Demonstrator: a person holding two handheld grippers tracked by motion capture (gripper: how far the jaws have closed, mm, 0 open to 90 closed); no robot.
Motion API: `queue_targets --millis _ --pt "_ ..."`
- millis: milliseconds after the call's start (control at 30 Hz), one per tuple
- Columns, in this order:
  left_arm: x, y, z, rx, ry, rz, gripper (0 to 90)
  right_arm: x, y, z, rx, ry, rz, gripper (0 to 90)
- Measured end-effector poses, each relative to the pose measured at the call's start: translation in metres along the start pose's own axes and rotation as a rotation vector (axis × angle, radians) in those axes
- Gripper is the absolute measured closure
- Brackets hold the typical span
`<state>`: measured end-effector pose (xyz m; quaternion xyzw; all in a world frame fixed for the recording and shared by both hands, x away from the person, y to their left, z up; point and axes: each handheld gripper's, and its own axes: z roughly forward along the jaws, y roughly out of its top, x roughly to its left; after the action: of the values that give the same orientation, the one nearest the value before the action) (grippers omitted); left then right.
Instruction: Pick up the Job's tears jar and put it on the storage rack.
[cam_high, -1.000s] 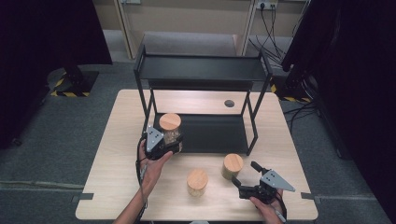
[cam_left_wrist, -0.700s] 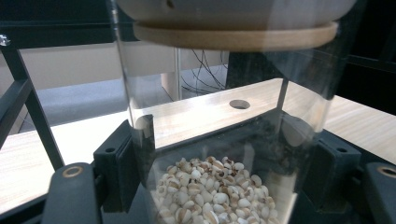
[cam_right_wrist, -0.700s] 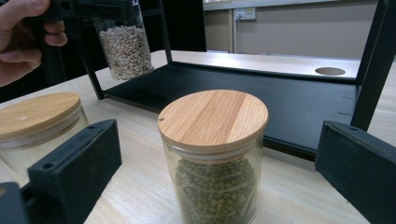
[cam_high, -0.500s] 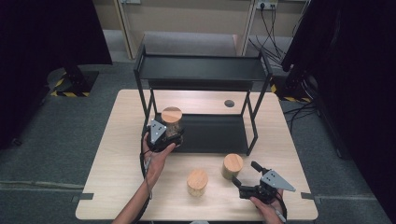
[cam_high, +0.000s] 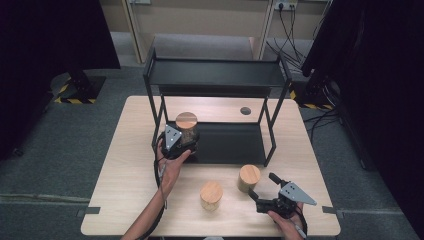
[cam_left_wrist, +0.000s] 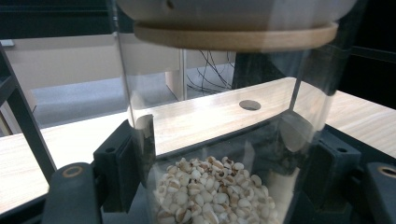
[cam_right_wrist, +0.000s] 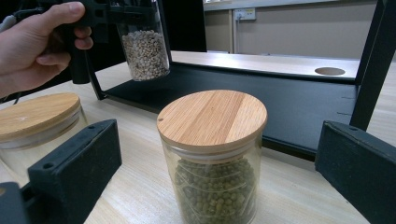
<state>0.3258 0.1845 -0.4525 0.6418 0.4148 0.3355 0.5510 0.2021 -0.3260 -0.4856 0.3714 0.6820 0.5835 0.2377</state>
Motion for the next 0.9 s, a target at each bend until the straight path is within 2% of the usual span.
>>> queue_targets --millis 900 --pt "-0.004 -0.009 0.026 0.028 0.021 -0.011 25.3 0.000 0.000 0.000 -0.003 0.004 -0.003 0.8"
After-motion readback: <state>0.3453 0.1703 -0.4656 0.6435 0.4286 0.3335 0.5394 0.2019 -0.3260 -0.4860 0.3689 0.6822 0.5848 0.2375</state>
